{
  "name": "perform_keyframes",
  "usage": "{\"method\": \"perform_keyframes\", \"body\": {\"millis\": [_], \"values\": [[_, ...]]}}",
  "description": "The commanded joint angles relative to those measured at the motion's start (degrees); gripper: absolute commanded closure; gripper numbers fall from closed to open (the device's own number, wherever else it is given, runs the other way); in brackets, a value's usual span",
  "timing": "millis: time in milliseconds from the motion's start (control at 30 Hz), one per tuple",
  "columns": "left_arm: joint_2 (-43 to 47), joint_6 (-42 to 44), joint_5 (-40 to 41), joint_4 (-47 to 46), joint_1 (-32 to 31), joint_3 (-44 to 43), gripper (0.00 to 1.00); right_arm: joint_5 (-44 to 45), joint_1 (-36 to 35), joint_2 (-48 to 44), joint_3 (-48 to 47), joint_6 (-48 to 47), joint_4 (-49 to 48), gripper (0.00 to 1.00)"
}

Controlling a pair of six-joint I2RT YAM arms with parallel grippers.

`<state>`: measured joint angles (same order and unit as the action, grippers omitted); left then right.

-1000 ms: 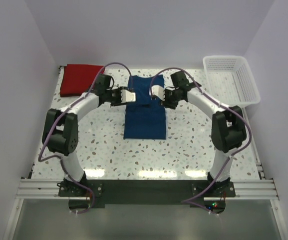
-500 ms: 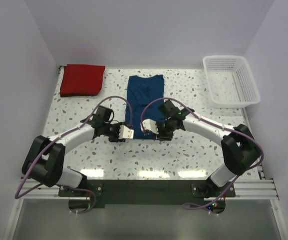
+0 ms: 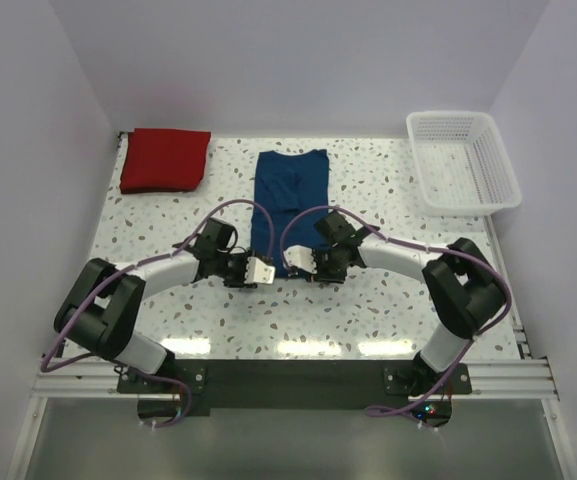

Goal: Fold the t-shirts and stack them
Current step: Fold the tshirt

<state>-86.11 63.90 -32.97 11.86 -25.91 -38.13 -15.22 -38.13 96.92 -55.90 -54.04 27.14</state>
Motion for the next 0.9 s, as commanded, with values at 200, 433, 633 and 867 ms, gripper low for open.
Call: {"method": "perform_keyframes", "body": {"millis": [200, 433, 633, 867], "values": [[-3.63, 1.85, 2.47, 0.36, -0.19, -1.69, 0.85, 4.15, -0.02, 3.1, 1.67, 0.16, -4.46, 1.0], [0.23, -1.58, -0.24, 3.69, 1.12, -5.37, 1.0, 2.84, 0.25, -4.53, -0.96, 1.83, 0.19, 1.0], [2.52, -3.87, -1.83, 7.65, 3.06, -12.31, 1.0, 1.95, 1.13, -9.56, -5.26, 2.62, 4.41, 1.0], [3.66, -7.38, -2.36, 9.85, 4.2, -18.29, 1.0, 1.43, 3.58, -9.65, -12.29, 3.15, 9.15, 1.0]]}}
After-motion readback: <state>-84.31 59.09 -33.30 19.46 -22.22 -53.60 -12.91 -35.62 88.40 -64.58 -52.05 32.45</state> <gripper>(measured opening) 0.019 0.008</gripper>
